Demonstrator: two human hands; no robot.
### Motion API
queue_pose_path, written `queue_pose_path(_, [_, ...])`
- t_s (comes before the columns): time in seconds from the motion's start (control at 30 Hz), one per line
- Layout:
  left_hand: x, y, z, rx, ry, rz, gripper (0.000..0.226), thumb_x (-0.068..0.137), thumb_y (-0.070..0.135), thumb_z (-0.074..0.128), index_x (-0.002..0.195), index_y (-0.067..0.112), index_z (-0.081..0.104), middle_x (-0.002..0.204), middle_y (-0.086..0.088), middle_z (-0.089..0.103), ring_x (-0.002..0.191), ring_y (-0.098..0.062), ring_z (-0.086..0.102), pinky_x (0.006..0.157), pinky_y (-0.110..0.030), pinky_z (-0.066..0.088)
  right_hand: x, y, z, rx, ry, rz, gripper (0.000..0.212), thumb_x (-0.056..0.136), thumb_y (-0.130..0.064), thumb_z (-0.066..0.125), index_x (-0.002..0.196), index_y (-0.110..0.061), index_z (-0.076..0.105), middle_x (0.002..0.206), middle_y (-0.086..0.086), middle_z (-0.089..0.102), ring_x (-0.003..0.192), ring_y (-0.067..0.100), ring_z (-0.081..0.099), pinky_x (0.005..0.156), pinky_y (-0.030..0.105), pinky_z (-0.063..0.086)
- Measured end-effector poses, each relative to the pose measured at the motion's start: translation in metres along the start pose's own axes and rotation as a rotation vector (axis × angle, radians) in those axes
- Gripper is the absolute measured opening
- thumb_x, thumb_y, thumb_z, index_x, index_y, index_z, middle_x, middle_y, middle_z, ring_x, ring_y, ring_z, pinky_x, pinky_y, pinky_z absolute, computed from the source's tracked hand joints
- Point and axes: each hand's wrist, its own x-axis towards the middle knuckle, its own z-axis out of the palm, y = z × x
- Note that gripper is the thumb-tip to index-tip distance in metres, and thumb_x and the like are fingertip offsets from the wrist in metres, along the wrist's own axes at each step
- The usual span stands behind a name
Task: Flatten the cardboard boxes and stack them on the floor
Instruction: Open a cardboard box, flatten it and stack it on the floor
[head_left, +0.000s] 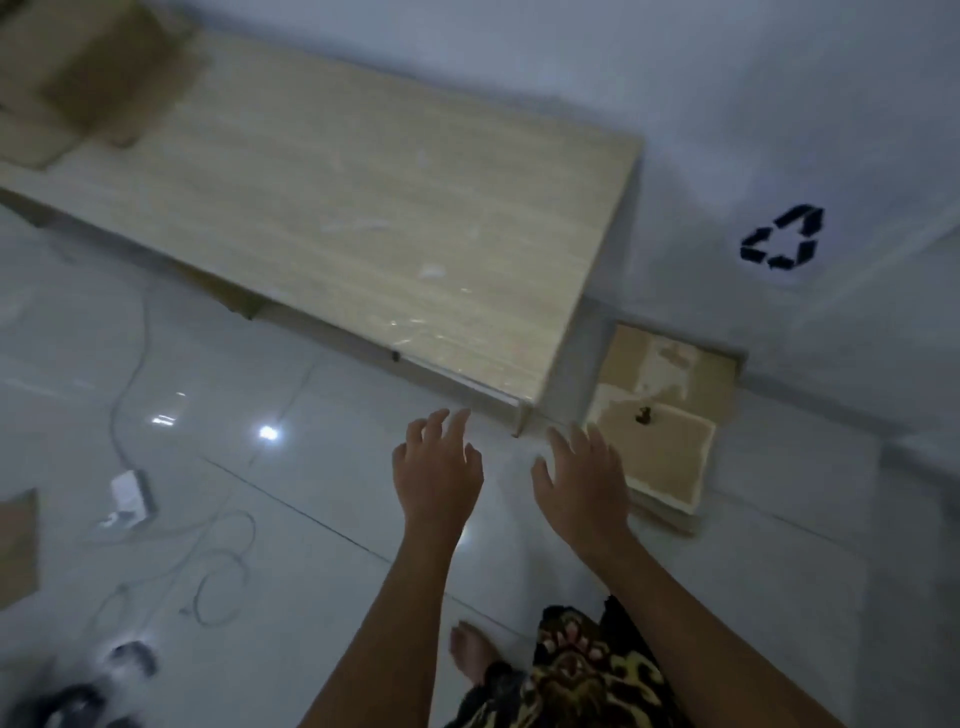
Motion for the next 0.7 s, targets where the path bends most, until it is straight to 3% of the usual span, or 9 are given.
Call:
queue_pose_path(0.23, [0.064,-0.141,-0.110,0.097,0.165,-0.083,0.054,0.092,0.039,0.057,0.144,0.031,0.049,0.150,0.000,0.050,0.139,-0.025,0.043,0.101,-0.046,0.046,0.059,-0.182,-0.035,-0.005,0.077,-0.213,0.053,0.102,-0.040,0.030,0.152,-0.022,0.034,0.162,0.006,0.023,0.151,0.027,0.010,0.122,0.048,0.009])
queue_pose_path(0.47, [0.162,-0.293,-0.213,0.104,0.327,-0.219,0.060,0.092,0.046,0.051,0.151,0.041,0.037,0.158,0.006,0.039,0.145,-0.022,0.035,0.108,-0.047,0.040,0.173,-0.391,-0.061,0.000,0.147,-0.414,0.056,0.100,-0.045,0.032,0.152,-0.026,0.031,0.163,0.003,0.022,0.152,0.026,0.010,0.122,0.048,0.011])
queue_pose_path(0.7, [0.297,-0.446,-0.313,0.157,0.385,-0.319,0.056,0.093,0.047,0.051,0.147,0.038,0.041,0.153,0.006,0.045,0.144,-0.022,0.037,0.107,-0.047,0.039,0.302,-0.603,-0.064,0.073,0.090,-0.485,0.055,0.100,-0.047,0.033,0.152,-0.029,0.032,0.163,0.001,0.022,0.151,0.025,0.011,0.121,0.048,0.013])
